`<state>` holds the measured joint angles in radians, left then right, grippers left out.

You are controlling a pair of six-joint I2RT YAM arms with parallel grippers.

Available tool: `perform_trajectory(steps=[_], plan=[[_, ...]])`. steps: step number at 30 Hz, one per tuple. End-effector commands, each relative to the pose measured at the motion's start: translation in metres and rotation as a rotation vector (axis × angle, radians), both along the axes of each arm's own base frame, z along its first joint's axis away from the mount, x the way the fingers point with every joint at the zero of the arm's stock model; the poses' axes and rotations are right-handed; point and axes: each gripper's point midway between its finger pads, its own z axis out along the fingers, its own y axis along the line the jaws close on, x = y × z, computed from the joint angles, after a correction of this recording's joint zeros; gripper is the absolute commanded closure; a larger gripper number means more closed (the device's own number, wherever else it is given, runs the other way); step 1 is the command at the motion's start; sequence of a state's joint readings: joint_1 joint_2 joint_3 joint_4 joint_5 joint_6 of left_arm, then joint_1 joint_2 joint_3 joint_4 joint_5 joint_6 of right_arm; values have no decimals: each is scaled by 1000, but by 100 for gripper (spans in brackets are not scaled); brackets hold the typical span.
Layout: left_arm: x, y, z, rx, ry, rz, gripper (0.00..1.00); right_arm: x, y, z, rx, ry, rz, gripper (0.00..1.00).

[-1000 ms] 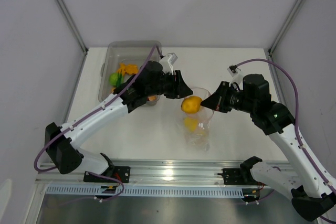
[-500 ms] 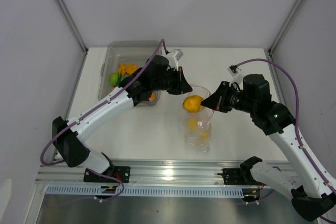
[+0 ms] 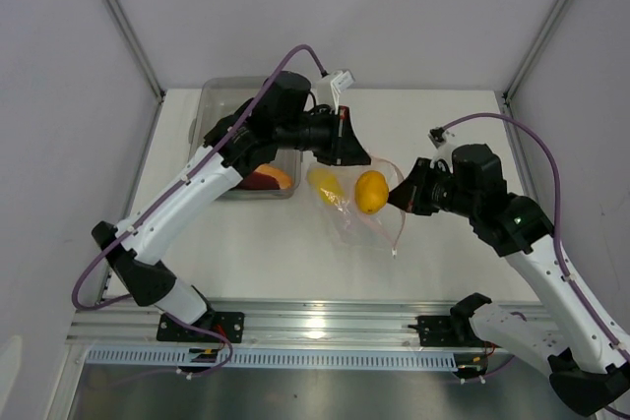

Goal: Place the food in the zip-top bag and seal the zipper
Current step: Adjust the zipper food storage bag at the center of the board.

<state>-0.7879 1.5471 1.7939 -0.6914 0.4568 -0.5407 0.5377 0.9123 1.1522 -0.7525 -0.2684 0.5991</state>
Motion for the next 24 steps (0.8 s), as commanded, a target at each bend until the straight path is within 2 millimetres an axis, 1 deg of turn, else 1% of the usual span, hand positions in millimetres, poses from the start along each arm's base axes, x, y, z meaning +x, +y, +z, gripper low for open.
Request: perform_trajectory(steps=[1, 2, 4, 6, 7, 9, 10, 11, 12, 14, 18, 19, 20, 21, 22, 24], plan=[[-26, -2, 15, -51, 53, -106, 99, 1, -7, 0, -61, -50, -5, 100], [-28, -2, 15, -56, 59, -110, 99, 1, -9, 5, -65, -66, -4, 100], [-28, 0, 9, -47, 75, -95, 99, 0, -13, 9, -87, -89, -5, 100], [-29, 5, -2, -20, 95, -73, 99, -2, -15, 17, -86, -118, 0, 100], [-26, 7, -6, -8, 96, -48, 99, -3, -16, 20, -86, -133, 9, 100], [-27, 13, -22, 27, 117, -19, 100, -6, -17, 23, -82, -150, 20, 100], [-24, 17, -26, 39, 116, 14, 99, -7, -18, 21, -91, -151, 26, 100], [-24, 20, -37, 60, 129, 30, 99, -7, -19, 18, -101, -149, 24, 100], [-26, 26, -43, 76, 139, 49, 99, -7, -21, 11, -123, -134, 18, 100], [-26, 33, -54, 113, 150, 77, 99, -2, -28, 3, -170, -128, -13, 100], [-50, 40, -49, 82, 182, 14, 99, -2, -35, 8, -196, -151, -26, 100], [-56, 44, -27, 13, 135, 8, 99, -4, -36, 14, -193, -165, -19, 100], [-62, 46, -32, 2, 148, 3, 99, -4, -36, 18, -196, -174, -15, 100], [-69, 50, -17, -45, 138, -1, 99, -6, -37, 20, -199, -174, -10, 100], [-71, 50, -13, -68, 131, -6, 99, -7, -36, 24, -194, -181, -3, 100], [-73, 51, -18, -58, 150, -9, 99, -11, -32, 26, -177, -184, 24, 100]])
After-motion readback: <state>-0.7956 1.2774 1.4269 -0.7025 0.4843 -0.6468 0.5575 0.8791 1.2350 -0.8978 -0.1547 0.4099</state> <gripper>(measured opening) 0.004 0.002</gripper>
